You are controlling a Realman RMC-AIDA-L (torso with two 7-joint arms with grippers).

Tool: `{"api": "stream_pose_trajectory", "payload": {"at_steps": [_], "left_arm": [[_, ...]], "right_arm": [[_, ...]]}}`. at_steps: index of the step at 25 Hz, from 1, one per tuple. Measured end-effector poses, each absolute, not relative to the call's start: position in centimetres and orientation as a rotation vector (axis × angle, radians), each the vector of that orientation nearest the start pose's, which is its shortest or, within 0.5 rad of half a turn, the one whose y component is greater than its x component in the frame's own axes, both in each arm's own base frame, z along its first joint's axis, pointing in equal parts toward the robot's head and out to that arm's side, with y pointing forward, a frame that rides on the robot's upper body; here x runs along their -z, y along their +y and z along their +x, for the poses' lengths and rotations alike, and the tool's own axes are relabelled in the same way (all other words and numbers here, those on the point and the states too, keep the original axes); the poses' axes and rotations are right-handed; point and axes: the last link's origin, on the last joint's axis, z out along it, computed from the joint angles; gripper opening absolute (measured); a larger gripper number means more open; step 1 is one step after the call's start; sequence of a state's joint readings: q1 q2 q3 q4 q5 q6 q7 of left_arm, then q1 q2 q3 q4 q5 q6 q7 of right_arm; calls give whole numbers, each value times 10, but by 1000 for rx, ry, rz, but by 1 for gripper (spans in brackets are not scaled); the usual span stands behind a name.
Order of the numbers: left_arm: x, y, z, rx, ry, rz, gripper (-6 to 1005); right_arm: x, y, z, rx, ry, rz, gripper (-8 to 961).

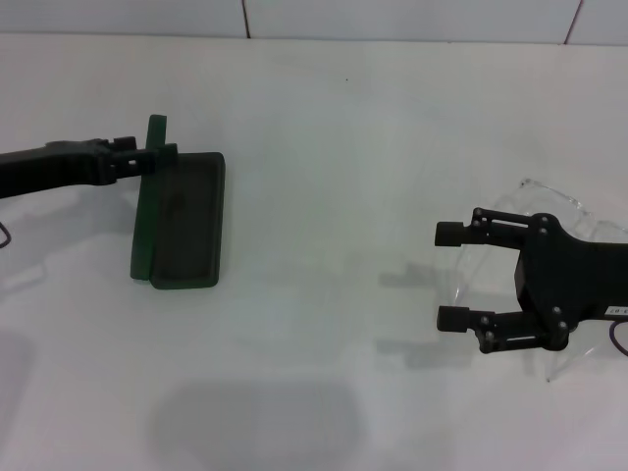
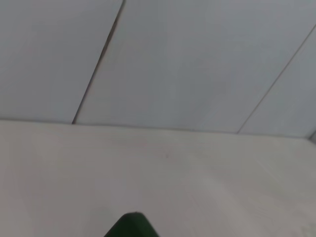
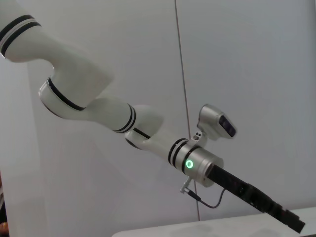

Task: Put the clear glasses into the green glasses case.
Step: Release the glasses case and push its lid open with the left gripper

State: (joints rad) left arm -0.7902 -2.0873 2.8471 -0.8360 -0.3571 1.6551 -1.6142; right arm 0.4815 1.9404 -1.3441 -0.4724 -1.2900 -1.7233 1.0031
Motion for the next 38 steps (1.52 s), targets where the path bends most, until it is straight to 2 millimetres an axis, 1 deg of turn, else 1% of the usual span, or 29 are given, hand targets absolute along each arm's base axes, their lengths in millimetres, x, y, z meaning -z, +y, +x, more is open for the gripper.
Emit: {"api": "stream_pose_trajectory", "payload": {"at_steps": [5,10,25,31,38], "left_arm": [[-54,355,-301,543,-1182,-2337,880],[-51,358,-303,529,-1190,-2321,879],[-47,355,-310,460,-1177,-2331,879],[-46,357,-311,437,-1176,-2323,879],[-37,365,-309,386,-1181,-2338,832]], "right_arm": [[5,289,233,-1118,104,-2874,824],[6,288,233,-1116,107,-2875,824],[8,290,233,-1103,108,-2873,825],[7,290,232,-1104,107,-2871,825],[7,290,232,-1104,106,-2871,825]]}}
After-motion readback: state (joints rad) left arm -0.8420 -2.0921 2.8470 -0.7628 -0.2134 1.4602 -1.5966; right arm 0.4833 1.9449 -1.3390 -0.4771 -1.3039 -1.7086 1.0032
